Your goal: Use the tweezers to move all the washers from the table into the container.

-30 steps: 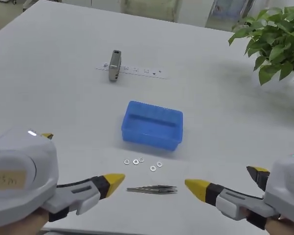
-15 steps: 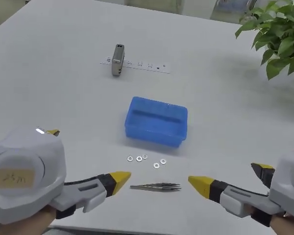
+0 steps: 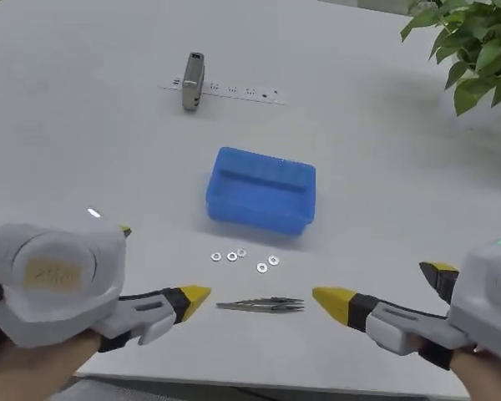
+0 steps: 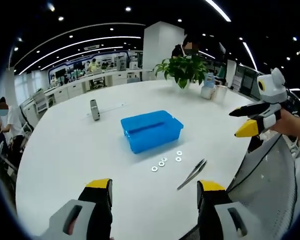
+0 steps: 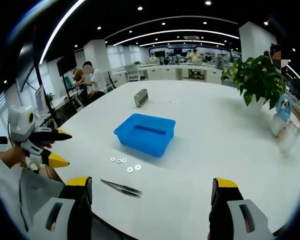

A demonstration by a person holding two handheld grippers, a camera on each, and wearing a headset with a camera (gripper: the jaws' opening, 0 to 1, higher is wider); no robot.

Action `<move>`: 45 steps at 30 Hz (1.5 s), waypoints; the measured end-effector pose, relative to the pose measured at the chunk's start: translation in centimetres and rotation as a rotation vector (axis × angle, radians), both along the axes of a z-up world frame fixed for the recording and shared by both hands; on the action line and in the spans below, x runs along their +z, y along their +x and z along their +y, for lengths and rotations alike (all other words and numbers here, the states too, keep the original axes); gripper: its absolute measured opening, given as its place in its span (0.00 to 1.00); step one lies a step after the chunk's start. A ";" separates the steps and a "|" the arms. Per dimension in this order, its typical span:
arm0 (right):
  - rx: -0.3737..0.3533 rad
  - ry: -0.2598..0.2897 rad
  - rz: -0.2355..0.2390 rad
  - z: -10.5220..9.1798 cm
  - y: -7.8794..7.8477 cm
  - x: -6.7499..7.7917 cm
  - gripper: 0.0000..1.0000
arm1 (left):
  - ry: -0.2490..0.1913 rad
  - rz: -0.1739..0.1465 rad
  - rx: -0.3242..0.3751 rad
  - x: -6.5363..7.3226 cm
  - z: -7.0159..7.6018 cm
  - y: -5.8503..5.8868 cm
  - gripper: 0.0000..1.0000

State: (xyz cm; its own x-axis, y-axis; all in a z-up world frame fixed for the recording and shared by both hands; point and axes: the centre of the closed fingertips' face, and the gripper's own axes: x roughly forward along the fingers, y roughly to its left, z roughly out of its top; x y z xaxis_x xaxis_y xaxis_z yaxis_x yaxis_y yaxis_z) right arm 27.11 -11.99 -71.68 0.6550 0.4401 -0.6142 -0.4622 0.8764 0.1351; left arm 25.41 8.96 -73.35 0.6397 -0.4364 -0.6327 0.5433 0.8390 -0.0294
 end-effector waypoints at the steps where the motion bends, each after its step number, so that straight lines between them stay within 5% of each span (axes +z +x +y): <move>1: 0.001 -0.002 0.003 0.0 0.0 -0.1 0.99 | 0.012 0.005 -0.027 -0.5 -0.3 0.2 0.65; 8: 0.001 0.004 0.024 0.1 0.4 -0.5 0.99 | 0.079 0.077 -0.222 -3.0 -2.6 0.1 0.47; 11: 0.005 -0.003 0.029 0.3 0.6 -0.5 0.99 | 0.129 0.078 -0.294 -4.0 -3.2 0.1 0.41; 15: 0.005 -0.006 0.037 0.4 0.7 -0.4 0.99 | 0.147 0.119 -0.324 -5.2 -3.7 0.2 0.27; 19: 0.001 -0.018 0.046 0.4 0.7 -0.4 0.99 | 0.136 0.159 -0.363 -6.0 -4.2 0.0 0.26; 24: 0.004 -0.006 0.055 0.6 0.7 -0.4 0.99 | 0.190 0.132 -0.433 -6.8 -4.7 0.1 0.21; 31: 0.018 0.011 0.029 1.0 0.3 0.3 0.99 | 0.201 0.120 -0.542 -7.9 -6.5 0.2 0.15; 34: 0.022 0.016 0.021 1.0 -0.1 0.6 0.99 | 0.247 0.113 -0.592 -8.5 -7.2 -0.1 0.12; 39: 0.025 0.015 0.005 1.2 -0.5 1.0 0.99 | 0.297 0.148 -0.641 -9.9 -7.3 -0.9 0.09; 40: 0.027 0.016 0.001 1.3 -0.6 1.1 0.99 | 0.278 0.098 -0.672 -9.4 -8.0 -0.6 0.06; 41: 0.030 0.017 -0.005 1.4 -0.5 1.1 0.99 | 0.290 0.131 -0.647 -9.4 -7.3 -1.1 0.04; 45: 0.064 0.022 0.002 2.3 -0.6 0.6 0.99 | 0.301 0.110 -0.662 -9.4 -7.4 -1.1 0.00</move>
State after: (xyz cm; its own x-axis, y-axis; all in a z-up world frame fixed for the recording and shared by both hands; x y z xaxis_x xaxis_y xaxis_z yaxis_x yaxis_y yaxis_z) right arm 26.54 -9.66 -71.09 0.6240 0.4947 -0.6049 -0.5172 0.8417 0.1548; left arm 24.36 1.61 -82.76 0.2285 -0.5064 -0.8315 0.9462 0.3165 0.0673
